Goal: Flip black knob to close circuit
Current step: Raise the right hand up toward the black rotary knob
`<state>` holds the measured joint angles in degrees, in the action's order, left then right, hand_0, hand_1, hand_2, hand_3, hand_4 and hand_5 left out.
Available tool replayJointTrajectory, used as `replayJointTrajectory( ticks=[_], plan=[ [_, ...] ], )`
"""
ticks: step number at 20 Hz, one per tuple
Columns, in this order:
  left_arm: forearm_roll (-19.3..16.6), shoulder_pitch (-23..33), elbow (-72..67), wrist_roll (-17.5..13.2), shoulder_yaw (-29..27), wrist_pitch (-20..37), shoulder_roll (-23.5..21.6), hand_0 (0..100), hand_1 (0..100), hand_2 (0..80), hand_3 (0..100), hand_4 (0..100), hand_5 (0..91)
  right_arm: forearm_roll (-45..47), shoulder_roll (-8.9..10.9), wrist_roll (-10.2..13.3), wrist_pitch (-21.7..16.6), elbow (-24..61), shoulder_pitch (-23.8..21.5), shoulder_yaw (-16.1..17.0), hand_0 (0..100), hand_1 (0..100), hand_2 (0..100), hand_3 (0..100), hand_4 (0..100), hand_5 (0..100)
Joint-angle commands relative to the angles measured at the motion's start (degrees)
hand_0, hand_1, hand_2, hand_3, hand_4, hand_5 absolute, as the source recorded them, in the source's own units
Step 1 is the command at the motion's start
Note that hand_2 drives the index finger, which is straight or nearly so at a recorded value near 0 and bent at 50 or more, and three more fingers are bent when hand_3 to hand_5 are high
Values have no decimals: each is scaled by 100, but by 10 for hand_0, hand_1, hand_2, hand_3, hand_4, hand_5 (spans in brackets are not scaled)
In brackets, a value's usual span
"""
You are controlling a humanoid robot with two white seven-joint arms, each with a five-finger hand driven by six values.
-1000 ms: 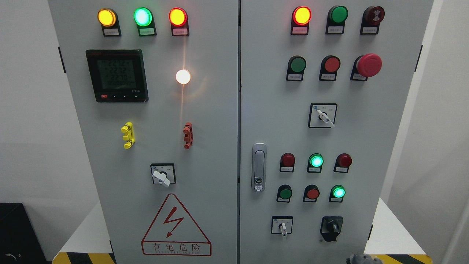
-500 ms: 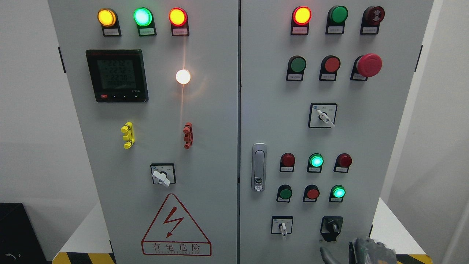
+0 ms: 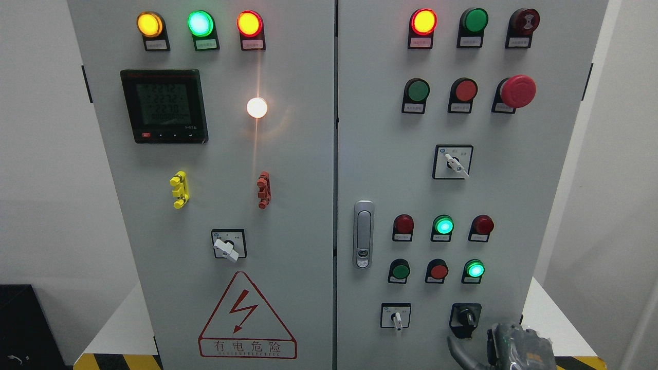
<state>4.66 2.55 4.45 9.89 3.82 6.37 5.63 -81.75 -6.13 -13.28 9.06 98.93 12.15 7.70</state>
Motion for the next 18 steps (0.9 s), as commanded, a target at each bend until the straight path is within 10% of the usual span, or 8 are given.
replayJointTrajectory(
  ticks=[1,18],
  plan=[
    [0,0,-6,13,-4,5,0,120,556,0,0,0,0,-25,-2,-43,35,-155,112,21,0,0,931,1000,983,987],
    [0,0,3,22,5,5,0,120,556,0,0,0,0,-271,16,45,17,-269,173,214,0,0,925,1000,980,987]
  ],
)
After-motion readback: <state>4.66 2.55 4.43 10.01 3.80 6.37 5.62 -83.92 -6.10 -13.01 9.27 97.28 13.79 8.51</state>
